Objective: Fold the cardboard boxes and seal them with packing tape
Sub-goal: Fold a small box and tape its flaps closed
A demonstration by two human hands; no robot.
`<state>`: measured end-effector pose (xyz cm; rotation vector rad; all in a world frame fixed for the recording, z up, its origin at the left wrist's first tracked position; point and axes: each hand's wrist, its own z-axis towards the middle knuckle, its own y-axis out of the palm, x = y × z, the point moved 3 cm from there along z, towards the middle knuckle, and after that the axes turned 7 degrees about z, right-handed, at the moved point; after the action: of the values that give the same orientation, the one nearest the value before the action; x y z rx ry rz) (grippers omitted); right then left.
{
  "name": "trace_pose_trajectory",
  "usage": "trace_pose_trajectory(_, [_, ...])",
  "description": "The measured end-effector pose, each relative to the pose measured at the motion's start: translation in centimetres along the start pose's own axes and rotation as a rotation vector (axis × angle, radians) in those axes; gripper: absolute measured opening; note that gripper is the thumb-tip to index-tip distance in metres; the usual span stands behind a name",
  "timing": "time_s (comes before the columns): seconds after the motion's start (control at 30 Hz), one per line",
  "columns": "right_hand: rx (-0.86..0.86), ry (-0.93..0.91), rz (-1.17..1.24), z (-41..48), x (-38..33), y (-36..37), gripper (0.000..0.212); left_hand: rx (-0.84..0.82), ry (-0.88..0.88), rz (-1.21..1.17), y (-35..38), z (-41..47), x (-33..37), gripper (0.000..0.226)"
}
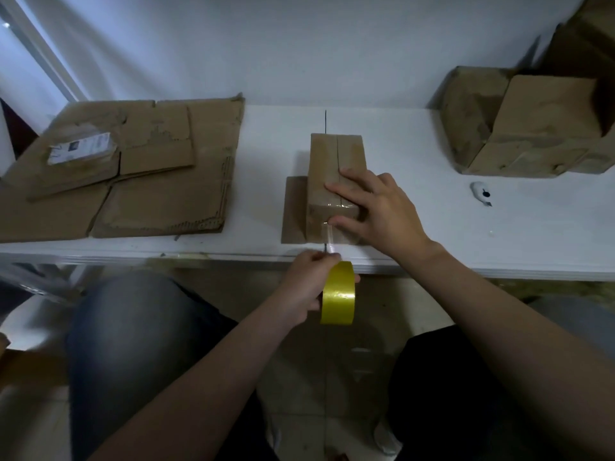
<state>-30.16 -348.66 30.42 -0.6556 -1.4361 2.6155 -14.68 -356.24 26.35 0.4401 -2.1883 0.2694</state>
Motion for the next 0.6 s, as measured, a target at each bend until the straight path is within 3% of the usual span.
trace_pose_trajectory(0.2, [-0.092, 0.040, -0.057, 0.4, 0.0, -0.2, 0.078, 0.108, 0.003, -0.053, -0.8, 0.5, 1.3, 0.029])
trace_pose_trajectory(0.3, [-0.104, 0.059, -0.072, 0.7, 0.3, -1.6, 0.070, 0.107, -0.005, -0.056, -0.6, 0.2, 1.5, 0.024])
trace_pose_trajectory(0.4, [0.028, 0.132, 0.068, 0.7, 2.3, -4.0, 0.053, 0.108, -0.016, -0.070, -0.2, 0.2, 1.9, 0.019])
trace_pose_trajectory(0.5, [0.053, 0.278, -0.053, -0.2, 7.3, -5.8, 0.047, 0.104, -0.036, -0.089, 0.4, -0.1, 2.6, 0.021])
trace_pose_trajectory(0.6, [-0.133, 0.564, -0.249, -2.7, 12.5, -7.0, 0.044, 0.119, -0.042, -0.060, 0.9, -0.3, 3.0, 0.021])
